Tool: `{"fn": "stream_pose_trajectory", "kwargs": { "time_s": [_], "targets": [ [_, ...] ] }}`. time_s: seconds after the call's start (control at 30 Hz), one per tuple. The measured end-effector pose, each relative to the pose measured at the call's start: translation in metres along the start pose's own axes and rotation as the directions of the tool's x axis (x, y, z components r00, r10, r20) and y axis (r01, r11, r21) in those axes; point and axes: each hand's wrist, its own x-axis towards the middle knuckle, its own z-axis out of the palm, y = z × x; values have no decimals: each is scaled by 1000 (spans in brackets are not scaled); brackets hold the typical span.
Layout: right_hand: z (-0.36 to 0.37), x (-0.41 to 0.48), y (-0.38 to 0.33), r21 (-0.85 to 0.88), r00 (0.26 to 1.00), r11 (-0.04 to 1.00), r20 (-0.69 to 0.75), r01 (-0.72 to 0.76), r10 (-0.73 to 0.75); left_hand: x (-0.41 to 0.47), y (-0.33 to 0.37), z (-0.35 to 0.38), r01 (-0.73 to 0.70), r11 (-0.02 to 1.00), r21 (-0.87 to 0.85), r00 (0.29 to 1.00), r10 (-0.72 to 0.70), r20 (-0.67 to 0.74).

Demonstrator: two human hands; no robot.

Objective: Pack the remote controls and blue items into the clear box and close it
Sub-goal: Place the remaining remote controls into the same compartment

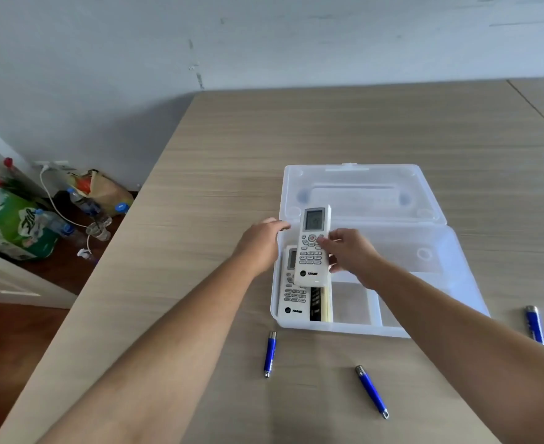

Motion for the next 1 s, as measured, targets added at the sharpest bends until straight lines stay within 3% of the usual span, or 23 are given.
{"fn": "stream_pose_trajectory", "kwargs": {
  "time_s": [0.1, 0.23, 0.33, 0.43, 0.5, 0.7, 1.0],
  "targets": [
    [18, -7, 0, -171, 998, 985, 52, -36, 45, -11, -9, -3, 176, 974, -140, 984, -169, 63],
    [36, -14, -1, -255, 992, 964, 75, -77, 100, -22, -7, 5, 398, 842, -363, 912, -319, 259],
    [42, -17, -3, -347, 993, 932, 18, -103, 117, -28, -4, 10, 412, 834, -368, 907, -334, 258],
    [50, -16, -4, -601, 996, 794, -40, -90, 82, -31, -3, 12, 395, 858, -328, 914, -330, 236],
    [53, -15, -4, -667, 997, 741, -53, -74, 51, -31, -4, 12, 402, 854, -330, 911, -338, 235],
    [55, -20, -11, -679, 995, 730, -11, -77, 96, -30, -3, 13, 422, 834, -355, 902, -348, 255],
    [49, -20, -11, -590, 992, 806, 66, -47, 107, -33, 3, 8, 472, 785, -402, 879, -383, 284]
  ]
}}
